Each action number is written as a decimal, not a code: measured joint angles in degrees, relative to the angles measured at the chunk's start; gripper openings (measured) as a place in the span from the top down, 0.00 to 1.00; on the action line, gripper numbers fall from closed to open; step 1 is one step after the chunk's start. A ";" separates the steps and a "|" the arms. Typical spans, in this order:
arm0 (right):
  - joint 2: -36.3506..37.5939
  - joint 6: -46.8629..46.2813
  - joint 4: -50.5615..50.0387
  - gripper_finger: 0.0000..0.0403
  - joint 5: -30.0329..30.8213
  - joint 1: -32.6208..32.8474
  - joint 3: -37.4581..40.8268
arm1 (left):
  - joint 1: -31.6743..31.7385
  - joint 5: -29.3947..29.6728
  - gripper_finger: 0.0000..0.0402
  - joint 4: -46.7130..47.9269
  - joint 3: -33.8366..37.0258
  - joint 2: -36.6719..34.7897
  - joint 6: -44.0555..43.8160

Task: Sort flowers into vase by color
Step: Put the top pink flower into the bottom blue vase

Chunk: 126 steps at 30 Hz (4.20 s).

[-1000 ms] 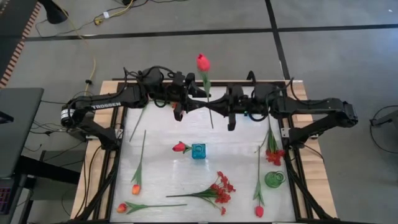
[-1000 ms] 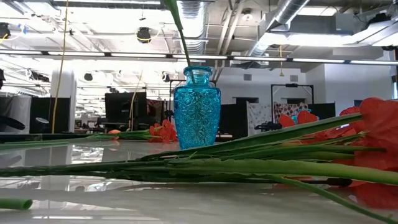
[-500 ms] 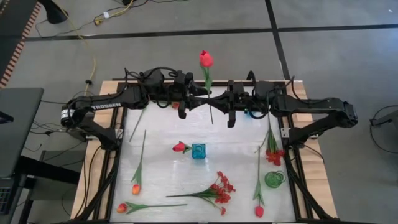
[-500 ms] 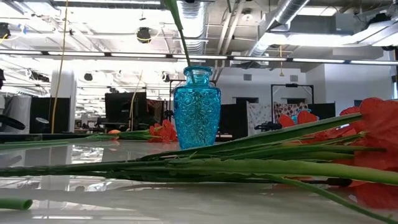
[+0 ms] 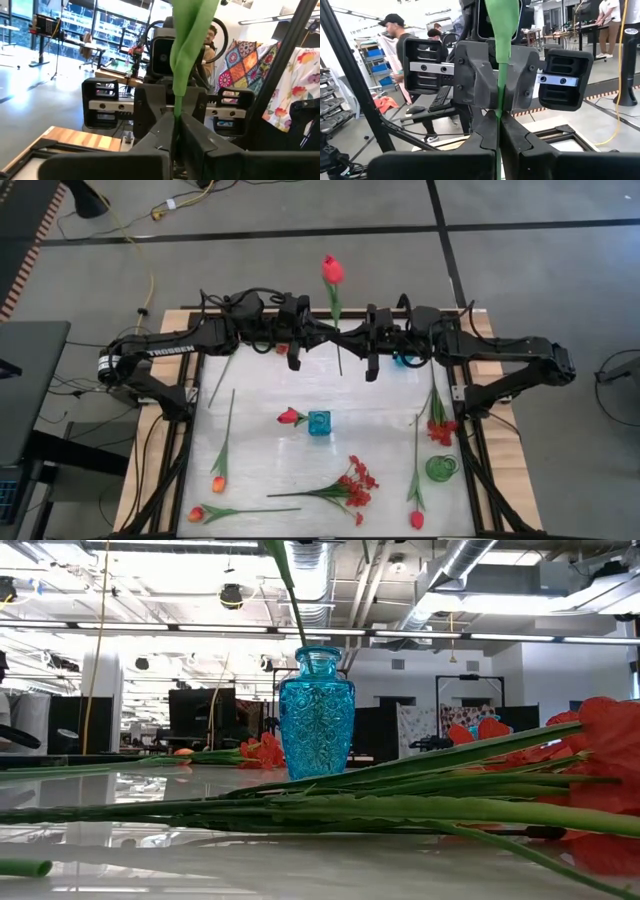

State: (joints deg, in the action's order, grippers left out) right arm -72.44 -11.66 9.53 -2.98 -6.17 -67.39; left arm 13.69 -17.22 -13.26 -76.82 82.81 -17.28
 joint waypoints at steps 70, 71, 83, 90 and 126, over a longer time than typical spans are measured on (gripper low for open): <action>3.85 -4.90 -17.95 0.25 1.69 9.55 -0.03 | -4.87 -0.49 1.00 -26.80 33.94 -5.61 -6.31; 3.85 -4.90 -17.93 0.25 1.64 9.55 -0.03 | -4.87 -0.51 1.00 -26.16 33.95 -5.51 -6.30; 4.24 -4.96 -19.32 0.25 1.42 9.73 -0.03 | -5.09 -3.01 1.00 -24.85 33.97 -2.97 -5.30; 5.00 -3.57 -22.44 0.25 1.11 11.15 -0.03 | -5.35 -4.63 1.00 -22.94 33.97 -2.99 -2.15; 5.44 10.66 -32.07 0.25 0.78 18.29 -0.03 | -9.79 -4.17 0.79 -11.76 33.97 -3.00 14.67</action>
State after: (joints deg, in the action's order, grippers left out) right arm -67.00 -1.01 -22.54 -2.20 12.12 -67.42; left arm 3.90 -21.39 -25.02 -42.85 79.80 -2.61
